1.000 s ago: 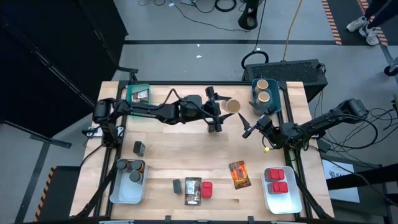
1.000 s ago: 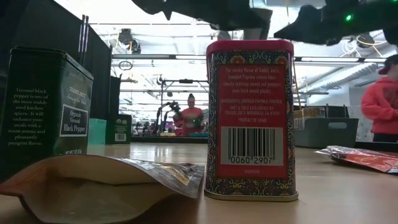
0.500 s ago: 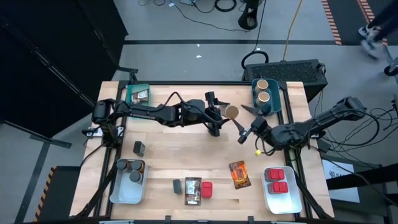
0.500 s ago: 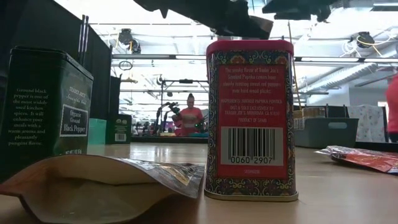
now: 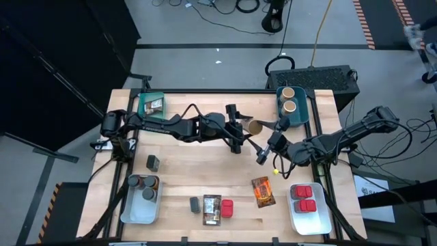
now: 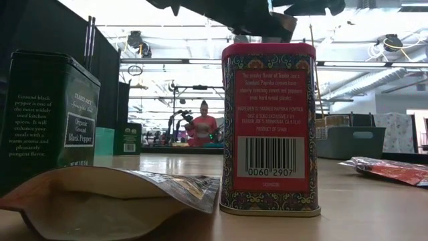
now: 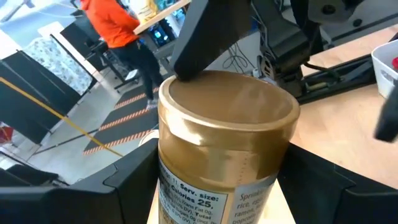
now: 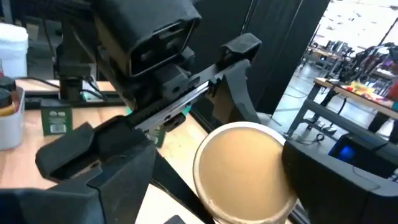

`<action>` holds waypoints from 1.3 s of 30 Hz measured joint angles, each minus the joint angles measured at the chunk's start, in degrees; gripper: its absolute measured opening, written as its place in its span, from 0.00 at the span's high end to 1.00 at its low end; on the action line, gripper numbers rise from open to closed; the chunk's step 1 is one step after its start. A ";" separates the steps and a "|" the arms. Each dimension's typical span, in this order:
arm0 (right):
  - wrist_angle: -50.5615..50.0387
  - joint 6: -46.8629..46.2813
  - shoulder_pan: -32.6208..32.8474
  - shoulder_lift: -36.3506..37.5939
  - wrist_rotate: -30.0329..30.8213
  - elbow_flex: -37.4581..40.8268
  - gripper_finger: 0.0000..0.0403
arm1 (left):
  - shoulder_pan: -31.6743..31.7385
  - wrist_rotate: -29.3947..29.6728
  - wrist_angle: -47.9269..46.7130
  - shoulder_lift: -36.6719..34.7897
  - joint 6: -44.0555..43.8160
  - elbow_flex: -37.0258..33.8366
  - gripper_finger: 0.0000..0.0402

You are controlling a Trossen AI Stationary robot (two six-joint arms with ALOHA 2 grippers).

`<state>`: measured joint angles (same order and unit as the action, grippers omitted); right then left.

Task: Sort spices by type
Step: Put the brown seasoning bottle into the dark green bin

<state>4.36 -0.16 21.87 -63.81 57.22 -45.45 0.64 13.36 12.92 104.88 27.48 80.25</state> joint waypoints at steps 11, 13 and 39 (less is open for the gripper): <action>0.03 6.67 -0.02 0.02 1.86 0.00 0.11 | -0.83 1.28 0.16 0.00 0.03 0.00 0.30; -0.08 6.04 -0.02 0.00 1.39 0.00 0.11 | -1.25 1.28 0.98 0.00 0.08 0.00 0.30; 0.14 5.79 -0.22 -0.64 0.43 0.04 0.39 | -3.41 2.71 3.11 0.00 -0.70 0.00 0.24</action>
<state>4.49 5.63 21.65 -64.45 57.65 -45.41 -2.76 16.07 16.03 104.88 26.78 80.25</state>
